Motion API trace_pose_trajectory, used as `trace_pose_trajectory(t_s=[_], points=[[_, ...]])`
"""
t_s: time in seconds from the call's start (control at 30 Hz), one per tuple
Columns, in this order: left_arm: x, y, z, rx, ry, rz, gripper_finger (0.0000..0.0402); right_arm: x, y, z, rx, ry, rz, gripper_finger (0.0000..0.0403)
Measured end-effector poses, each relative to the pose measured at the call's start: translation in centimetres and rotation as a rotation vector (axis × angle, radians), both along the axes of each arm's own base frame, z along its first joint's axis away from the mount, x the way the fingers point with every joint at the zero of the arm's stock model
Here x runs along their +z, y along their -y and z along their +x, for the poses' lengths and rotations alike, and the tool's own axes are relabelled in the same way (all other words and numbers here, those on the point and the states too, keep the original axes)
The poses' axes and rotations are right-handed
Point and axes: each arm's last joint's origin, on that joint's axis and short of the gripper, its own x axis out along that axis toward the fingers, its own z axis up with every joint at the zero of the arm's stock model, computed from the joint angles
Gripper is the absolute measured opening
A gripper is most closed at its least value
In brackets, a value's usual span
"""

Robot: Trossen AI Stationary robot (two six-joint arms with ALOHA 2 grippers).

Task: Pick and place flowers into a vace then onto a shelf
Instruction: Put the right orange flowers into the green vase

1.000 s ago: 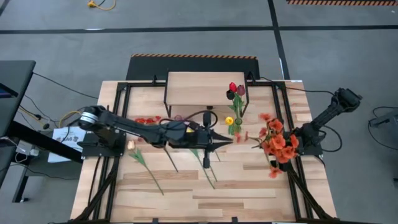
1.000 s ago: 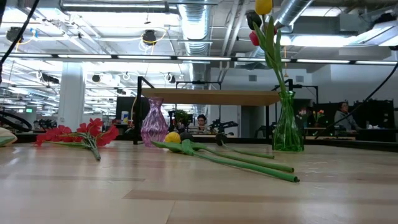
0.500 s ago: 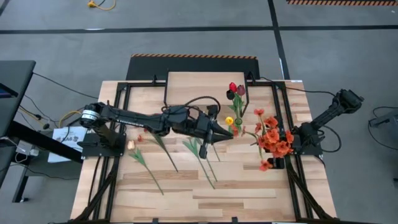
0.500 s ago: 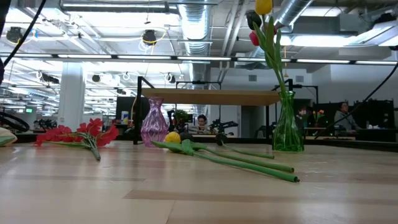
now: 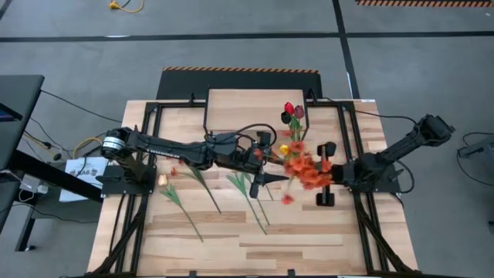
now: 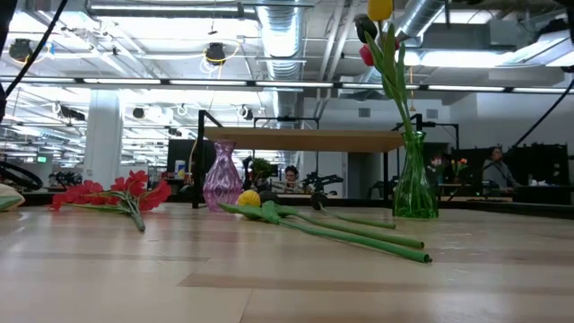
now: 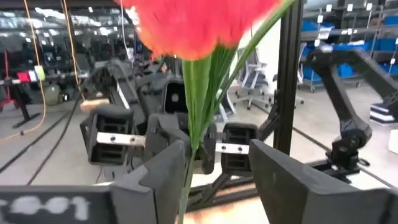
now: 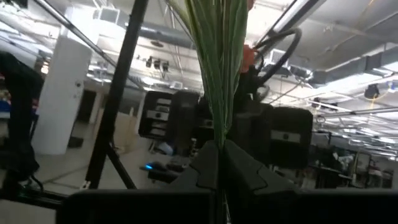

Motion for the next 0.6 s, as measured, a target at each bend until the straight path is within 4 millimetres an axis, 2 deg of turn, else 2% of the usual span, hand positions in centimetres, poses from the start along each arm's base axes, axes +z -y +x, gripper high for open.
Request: trace_pose_trajectory(t_s=[0.33,0.6], points=[[-0.1,0.6,0.0,-0.019,-0.005,0.014,0.0183,0.0,0.1,2.6,-0.047,-0.045,0.006,0.0001],[0.0,0.9,-0.1,-0.018,0.010,0.033,0.0183,-0.2,0.2,3.0,-0.024,-0.053,0.007,0.0001]])
